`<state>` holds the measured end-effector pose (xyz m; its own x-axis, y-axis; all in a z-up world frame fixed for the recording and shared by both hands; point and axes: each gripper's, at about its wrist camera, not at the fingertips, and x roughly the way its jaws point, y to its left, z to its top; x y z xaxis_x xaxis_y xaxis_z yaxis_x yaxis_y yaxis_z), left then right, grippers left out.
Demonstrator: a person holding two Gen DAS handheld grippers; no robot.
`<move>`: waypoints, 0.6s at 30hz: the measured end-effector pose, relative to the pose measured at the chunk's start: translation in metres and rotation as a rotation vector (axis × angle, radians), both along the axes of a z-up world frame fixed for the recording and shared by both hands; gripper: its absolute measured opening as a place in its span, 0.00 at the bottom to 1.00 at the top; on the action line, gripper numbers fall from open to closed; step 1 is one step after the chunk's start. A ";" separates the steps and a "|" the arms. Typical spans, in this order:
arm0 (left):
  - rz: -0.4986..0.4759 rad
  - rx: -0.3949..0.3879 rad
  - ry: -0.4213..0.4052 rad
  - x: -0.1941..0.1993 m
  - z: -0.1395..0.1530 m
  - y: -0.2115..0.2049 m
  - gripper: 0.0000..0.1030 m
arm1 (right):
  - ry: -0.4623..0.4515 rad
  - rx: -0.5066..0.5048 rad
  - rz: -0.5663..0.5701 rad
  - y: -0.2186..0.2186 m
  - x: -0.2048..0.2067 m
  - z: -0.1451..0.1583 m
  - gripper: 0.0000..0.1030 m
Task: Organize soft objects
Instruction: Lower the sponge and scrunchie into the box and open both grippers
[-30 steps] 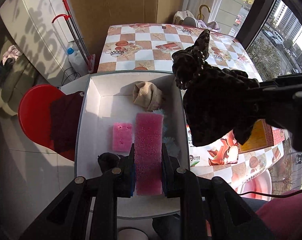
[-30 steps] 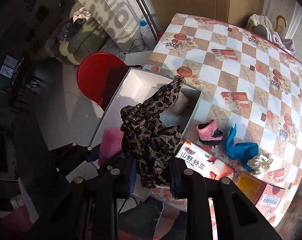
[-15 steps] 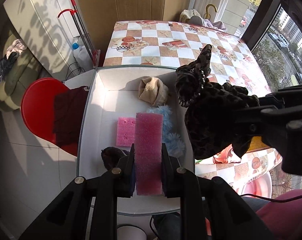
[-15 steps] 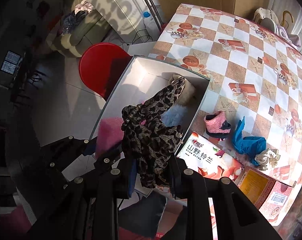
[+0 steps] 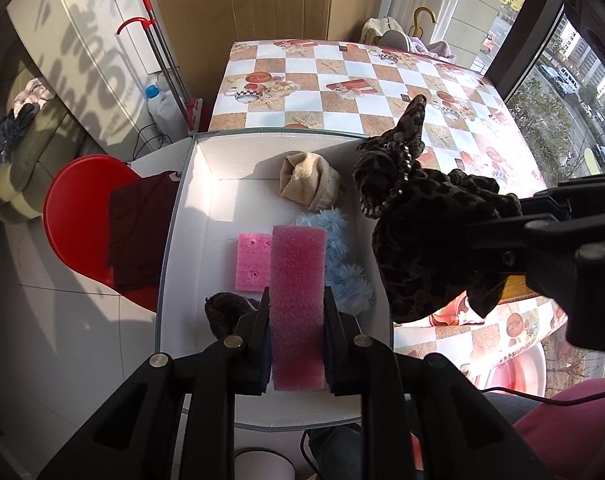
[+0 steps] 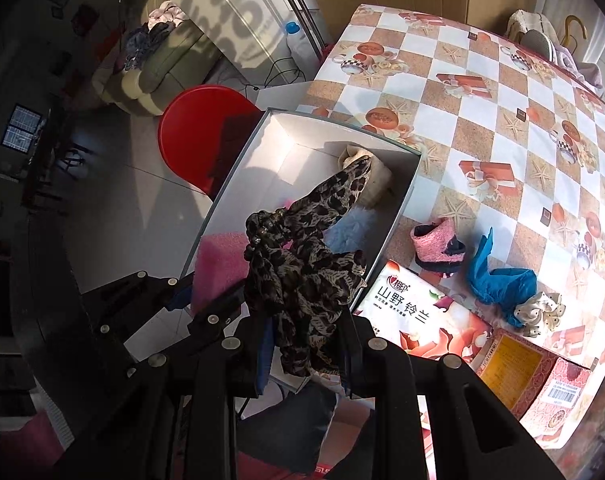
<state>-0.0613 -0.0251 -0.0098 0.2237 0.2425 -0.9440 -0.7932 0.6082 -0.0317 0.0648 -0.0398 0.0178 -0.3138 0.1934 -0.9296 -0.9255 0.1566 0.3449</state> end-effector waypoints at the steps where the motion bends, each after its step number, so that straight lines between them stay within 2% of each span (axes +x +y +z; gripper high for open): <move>1: 0.001 -0.001 0.000 -0.001 -0.001 0.000 0.21 | 0.001 -0.001 0.001 0.000 0.000 0.000 0.27; 18: 0.008 -0.005 0.001 -0.005 -0.001 0.001 0.21 | 0.012 -0.006 -0.005 0.000 0.000 -0.002 0.27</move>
